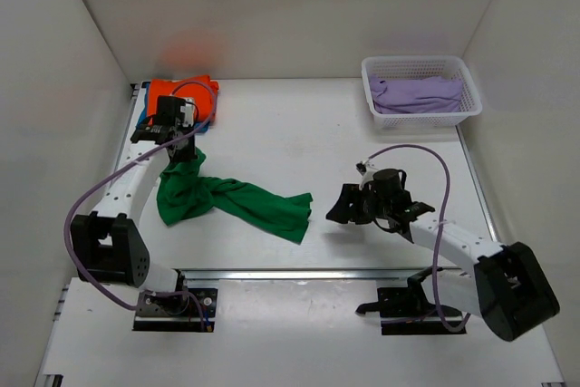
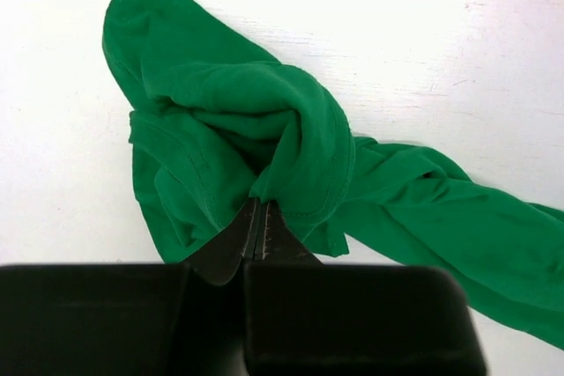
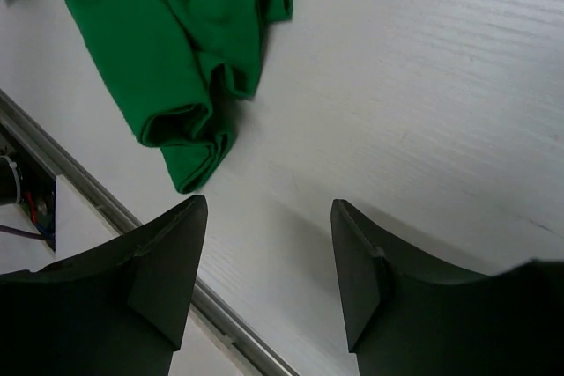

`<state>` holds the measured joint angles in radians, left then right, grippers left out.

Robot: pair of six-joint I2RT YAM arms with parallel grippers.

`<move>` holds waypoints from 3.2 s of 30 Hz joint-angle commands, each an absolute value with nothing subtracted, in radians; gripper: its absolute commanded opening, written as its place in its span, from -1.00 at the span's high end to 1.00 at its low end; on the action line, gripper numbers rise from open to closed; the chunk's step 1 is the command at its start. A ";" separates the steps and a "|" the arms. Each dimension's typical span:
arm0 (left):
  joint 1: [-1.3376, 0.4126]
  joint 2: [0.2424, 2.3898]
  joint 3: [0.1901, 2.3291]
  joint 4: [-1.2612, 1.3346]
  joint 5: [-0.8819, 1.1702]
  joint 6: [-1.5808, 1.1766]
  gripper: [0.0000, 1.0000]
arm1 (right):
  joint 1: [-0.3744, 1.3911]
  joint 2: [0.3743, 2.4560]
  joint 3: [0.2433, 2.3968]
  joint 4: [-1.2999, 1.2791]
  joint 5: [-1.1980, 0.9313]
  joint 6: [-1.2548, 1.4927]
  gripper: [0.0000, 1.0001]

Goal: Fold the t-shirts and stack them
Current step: Flatten out the tshirt

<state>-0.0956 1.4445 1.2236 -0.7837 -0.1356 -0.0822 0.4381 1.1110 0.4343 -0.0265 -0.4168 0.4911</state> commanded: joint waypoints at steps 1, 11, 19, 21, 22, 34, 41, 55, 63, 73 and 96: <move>-0.101 1.370 1.213 -0.773 -0.138 -0.087 0.96 | 0.434 1.160 0.482 0.144 -0.463 0.555 -0.12; -0.107 1.328 1.151 -0.750 -0.103 -0.092 0.90 | 0.488 1.293 0.511 0.373 -0.583 0.752 -0.09; -0.109 1.302 1.108 -0.735 -0.097 -0.097 0.81 | 0.574 1.411 0.554 0.399 -0.586 0.813 -0.10; -0.106 1.293 1.100 -0.729 -0.097 -0.095 0.78 | 0.588 1.450 0.568 0.411 -0.589 0.830 -0.11; -0.097 1.292 1.100 -0.727 -0.101 -0.097 0.78 | 0.598 1.465 0.575 0.413 -0.588 0.828 -0.12; -0.097 1.258 1.421 -0.883 -0.118 -0.120 1.00 | 0.467 1.309 0.888 0.142 -0.583 0.640 1.00; -0.080 1.198 1.681 -0.923 -0.294 -0.133 1.00 | 0.136 0.974 0.945 -0.036 -0.695 0.606 0.99; -0.046 1.251 1.622 -0.881 -0.350 -0.084 1.00 | -0.164 0.764 0.876 -0.379 -0.445 0.348 1.00; -0.002 1.486 1.493 -0.741 -0.195 -0.106 0.96 | -0.187 0.851 0.733 -0.283 -0.446 0.324 1.00; -0.021 1.819 1.628 -0.739 -0.072 -0.146 -0.21 | -0.051 1.028 0.615 -0.158 -0.379 0.327 1.00; -0.577 1.379 0.727 -0.276 0.074 -0.775 -0.01 | 0.034 1.103 0.578 -0.083 -0.368 0.357 1.00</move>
